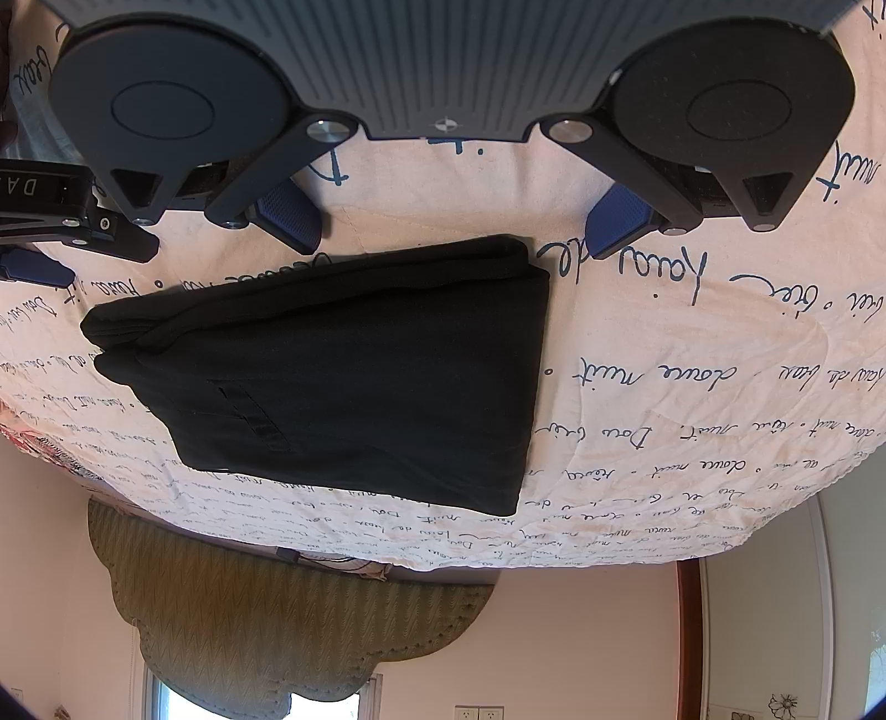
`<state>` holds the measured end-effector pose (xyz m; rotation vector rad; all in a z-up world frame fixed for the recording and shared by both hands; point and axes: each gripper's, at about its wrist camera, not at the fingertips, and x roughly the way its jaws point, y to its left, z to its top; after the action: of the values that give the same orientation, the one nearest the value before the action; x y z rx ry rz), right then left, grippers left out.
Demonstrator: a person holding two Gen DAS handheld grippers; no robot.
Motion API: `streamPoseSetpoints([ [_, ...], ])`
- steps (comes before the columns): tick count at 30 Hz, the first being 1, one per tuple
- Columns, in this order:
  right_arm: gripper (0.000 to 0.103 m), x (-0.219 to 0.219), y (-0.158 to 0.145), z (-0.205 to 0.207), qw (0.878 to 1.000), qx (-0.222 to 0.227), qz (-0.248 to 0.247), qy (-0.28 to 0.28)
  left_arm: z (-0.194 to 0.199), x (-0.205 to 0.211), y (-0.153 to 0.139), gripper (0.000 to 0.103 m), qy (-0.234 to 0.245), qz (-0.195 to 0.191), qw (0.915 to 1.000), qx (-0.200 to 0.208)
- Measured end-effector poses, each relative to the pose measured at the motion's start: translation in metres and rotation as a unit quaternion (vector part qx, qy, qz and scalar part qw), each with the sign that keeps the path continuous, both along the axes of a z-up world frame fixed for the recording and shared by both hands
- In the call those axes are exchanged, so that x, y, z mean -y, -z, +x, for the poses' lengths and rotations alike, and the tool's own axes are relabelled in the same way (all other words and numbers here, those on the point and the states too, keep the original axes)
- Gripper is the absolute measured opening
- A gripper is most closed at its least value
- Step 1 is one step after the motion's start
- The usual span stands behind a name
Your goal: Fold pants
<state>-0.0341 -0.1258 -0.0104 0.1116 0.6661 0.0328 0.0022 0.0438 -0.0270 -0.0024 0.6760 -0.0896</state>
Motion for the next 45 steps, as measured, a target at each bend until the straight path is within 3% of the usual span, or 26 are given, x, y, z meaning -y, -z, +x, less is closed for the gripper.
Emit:
streamPoseSetpoints([
  [45, 0.101, 0.0011, 0.0002, -0.0003, 1.0, 0.003, 0.006, 0.0, 0.0, 0.0007, -0.0018, 0.103, 0.0, 0.001, 1.0, -0.005],
])
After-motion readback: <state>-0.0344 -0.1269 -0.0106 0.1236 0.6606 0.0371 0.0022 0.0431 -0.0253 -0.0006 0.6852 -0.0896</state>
